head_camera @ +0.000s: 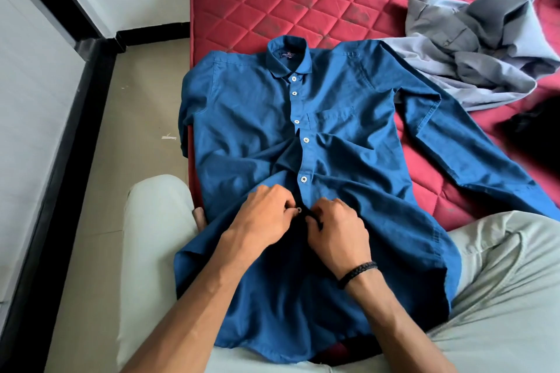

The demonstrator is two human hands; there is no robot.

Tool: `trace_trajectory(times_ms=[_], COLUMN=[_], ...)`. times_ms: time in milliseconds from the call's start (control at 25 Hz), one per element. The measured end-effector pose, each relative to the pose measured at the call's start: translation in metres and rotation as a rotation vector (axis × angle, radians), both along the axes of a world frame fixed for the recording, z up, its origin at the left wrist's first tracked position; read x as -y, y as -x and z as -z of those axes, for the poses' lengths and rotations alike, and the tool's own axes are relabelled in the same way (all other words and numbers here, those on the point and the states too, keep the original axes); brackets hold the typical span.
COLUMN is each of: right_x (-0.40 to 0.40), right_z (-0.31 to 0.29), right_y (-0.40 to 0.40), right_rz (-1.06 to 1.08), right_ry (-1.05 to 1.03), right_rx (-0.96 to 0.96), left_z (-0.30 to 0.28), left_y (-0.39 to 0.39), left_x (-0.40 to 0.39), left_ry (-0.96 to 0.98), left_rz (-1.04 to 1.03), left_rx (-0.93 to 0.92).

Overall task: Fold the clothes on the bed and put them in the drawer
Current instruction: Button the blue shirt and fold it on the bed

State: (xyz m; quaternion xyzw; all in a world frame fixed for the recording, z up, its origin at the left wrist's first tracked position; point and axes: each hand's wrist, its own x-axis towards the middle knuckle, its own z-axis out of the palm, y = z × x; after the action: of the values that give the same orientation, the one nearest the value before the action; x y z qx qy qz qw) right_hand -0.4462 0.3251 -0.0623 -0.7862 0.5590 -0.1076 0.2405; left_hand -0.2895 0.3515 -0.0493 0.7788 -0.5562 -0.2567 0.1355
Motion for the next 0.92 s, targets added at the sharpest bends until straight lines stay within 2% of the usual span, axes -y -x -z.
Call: trace_trajectory(times_ms=[200,360,440,600,800,920], right_x=[0.019,0.023,0.024,0.025,0.023,0.022], right_z=[-0.002,-0.002,-0.002,0.0,0.002,-0.002], right_y=[0.017,0.025,0.025,0.025,0.027,0.025], right_rz=[0.094,0.141,0.107,0.001,0.035,0.078], right_ry=[-0.222,-0.153,-0.176,-0.352,-0.332,-0.547], right_rx=[0.215,0.154,0.183,0.377,0.374,0.57], left_z=[-0.001,0.004,0.003,-0.005,-0.013,-0.013], left_y=[0.004,0.012,0.014,0.019,0.024,0.026], left_x=[0.003,0.002,0.002,-0.004,-0.017,-0.018], left_ry=[0.035,0.043,0.069,0.11,0.093,0.087], left_rz=[-0.001,0.01,-0.006,-0.161,-0.304,-0.332], left_rx=[0.008,0.02,0.0,-0.149,-0.36,-0.442])
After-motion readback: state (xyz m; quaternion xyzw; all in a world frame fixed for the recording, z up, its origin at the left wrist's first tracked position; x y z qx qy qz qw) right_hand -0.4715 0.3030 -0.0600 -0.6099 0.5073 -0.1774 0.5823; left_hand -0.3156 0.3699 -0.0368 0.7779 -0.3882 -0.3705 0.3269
